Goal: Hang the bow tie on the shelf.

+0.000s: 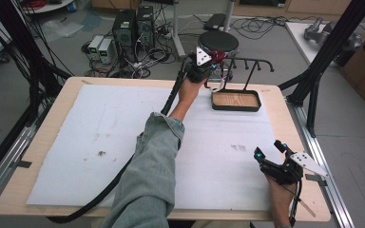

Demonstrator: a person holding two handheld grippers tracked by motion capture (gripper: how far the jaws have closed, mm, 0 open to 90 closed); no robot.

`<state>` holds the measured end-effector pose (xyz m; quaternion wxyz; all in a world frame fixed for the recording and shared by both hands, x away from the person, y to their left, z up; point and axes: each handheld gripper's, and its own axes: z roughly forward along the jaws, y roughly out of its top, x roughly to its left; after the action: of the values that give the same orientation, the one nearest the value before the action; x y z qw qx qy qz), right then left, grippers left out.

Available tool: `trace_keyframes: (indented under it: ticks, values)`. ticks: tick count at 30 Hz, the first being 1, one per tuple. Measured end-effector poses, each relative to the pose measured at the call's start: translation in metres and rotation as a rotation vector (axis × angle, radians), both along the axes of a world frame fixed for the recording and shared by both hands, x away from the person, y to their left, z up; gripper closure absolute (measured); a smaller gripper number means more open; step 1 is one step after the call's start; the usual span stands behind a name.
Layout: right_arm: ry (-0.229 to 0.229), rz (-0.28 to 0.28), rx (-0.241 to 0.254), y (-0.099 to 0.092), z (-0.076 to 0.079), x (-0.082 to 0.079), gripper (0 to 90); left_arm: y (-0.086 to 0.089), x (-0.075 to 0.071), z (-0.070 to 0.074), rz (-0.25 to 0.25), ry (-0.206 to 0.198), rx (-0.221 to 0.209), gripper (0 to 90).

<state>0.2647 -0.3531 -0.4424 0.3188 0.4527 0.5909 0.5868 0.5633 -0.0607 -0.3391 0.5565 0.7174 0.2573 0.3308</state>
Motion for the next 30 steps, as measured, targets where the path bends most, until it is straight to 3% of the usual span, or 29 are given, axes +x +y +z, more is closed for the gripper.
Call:
trace_keyframes:
  ticks: [16, 23, 30]
  values:
    - [-0.002, -0.001, -0.005, 0.0, 0.0, 0.0, 10.9, -0.004, 0.001, -0.011, -0.025, 0.028, 0.051, 74.9]
    - [-0.005, -0.003, -0.005, 0.0, 0.0, 0.0, 10.9, -0.004, 0.002, -0.013, -0.03, 0.038, 0.041, 74.5]
    - [-0.002, -0.003, -0.005, 0.0, 0.0, 0.0, 10.9, -0.003, 0.002, -0.012, -0.036, 0.035, 0.059, 70.5]
